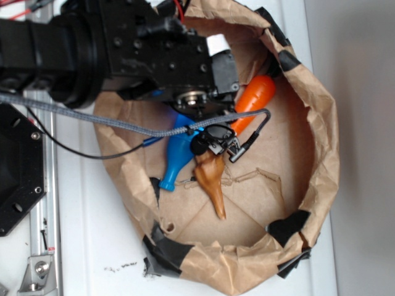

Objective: Grab the blue bottle.

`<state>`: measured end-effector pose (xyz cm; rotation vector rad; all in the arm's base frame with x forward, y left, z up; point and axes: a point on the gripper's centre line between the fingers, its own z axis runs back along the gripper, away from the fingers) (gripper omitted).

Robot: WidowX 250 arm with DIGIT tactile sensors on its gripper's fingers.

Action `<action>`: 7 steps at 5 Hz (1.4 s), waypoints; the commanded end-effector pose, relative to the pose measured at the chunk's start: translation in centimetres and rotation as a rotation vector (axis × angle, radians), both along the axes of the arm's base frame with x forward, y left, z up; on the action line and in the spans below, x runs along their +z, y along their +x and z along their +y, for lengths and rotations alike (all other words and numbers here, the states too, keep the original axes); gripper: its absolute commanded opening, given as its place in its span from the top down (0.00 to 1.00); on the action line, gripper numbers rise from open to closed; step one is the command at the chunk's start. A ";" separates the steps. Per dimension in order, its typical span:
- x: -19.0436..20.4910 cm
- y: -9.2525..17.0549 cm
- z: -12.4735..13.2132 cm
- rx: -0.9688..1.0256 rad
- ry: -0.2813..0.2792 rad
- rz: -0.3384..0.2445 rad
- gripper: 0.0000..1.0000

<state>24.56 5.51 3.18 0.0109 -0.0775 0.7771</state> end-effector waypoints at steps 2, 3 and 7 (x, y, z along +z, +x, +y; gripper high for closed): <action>-1.8 -0.8 -0.8 -0.097 0.005 -0.074 1.00; 1.8 1.0 -0.3 -0.239 0.029 -0.175 1.00; 15.9 4.8 -1.9 -0.342 -0.010 -0.020 1.00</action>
